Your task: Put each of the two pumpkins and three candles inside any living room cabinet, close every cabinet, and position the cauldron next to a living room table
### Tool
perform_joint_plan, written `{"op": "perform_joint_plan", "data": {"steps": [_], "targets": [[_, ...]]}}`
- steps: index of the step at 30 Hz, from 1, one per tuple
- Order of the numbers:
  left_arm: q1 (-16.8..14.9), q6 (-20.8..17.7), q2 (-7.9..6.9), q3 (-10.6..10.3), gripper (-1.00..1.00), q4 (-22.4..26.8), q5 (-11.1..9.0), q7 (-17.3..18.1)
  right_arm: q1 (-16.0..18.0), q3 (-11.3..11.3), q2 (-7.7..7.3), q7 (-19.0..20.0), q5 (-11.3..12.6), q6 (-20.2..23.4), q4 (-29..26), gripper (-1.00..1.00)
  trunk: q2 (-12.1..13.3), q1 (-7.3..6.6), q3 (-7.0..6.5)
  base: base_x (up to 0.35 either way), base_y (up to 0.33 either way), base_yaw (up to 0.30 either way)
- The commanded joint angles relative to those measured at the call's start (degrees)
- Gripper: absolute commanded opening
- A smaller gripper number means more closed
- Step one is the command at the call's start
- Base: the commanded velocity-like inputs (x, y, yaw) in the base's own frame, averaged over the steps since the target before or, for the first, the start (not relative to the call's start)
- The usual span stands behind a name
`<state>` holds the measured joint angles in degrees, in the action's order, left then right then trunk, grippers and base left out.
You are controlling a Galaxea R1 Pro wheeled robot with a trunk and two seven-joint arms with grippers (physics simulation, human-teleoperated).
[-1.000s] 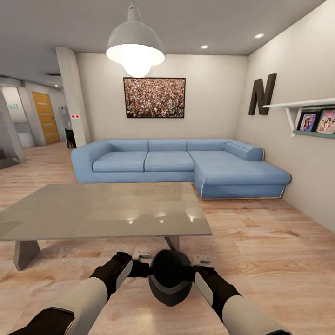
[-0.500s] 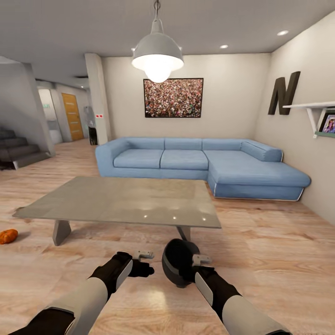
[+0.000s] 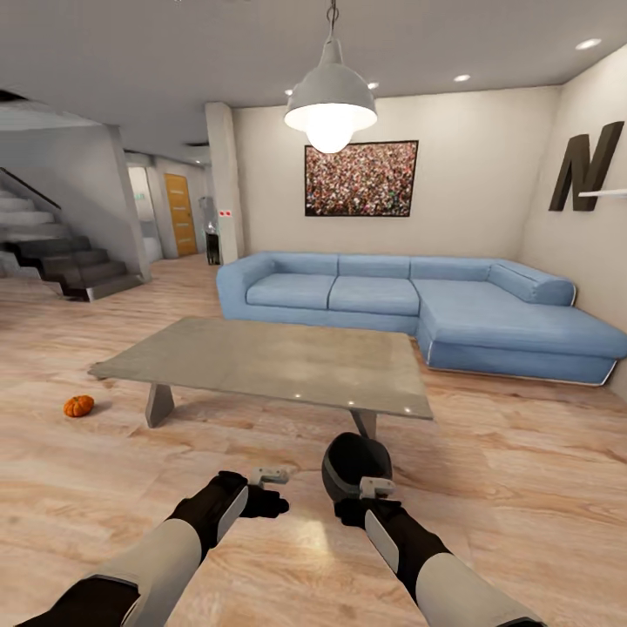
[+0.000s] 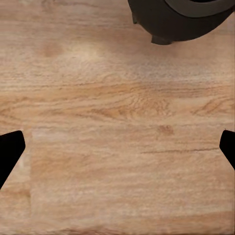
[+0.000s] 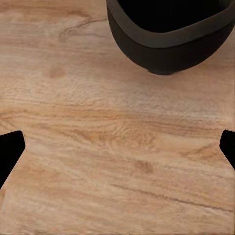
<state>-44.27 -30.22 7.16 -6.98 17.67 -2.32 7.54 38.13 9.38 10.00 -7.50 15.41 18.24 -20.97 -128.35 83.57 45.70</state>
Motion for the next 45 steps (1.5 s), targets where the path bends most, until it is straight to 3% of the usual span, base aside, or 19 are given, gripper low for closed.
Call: {"op": "perform_joint_plan", "data": {"steps": [1, 27, 45], "targets": [[-0.03, -0.29, -0.03, -0.31, 1.00, 0.08, -0.23, 0.02, 0.02, 0.28, 0.00, -0.50, 0.58, 0.22, -0.08, 1.00, -0.03, -0.03, 0.11, -0.241, -0.189, 0.246], [-0.03, -0.28, 0.02, -0.32, 1.00, 0.08, -0.14, 0.02, 0.02, 0.37, 0.00, -0.50, 0.58, 0.19, 0.06, 1.00, -0.03, -0.03, 1.32, -0.216, -0.218, 0.246], [-0.03, -0.28, -0.03, -0.32, 1.00, 0.08, -0.14, -0.07, 0.04, 0.46, 0.00, -0.50, 0.58, 0.13, 0.14, 1.00, -0.03, -0.03, 2.10, -0.049, -0.189, 0.248]]}}
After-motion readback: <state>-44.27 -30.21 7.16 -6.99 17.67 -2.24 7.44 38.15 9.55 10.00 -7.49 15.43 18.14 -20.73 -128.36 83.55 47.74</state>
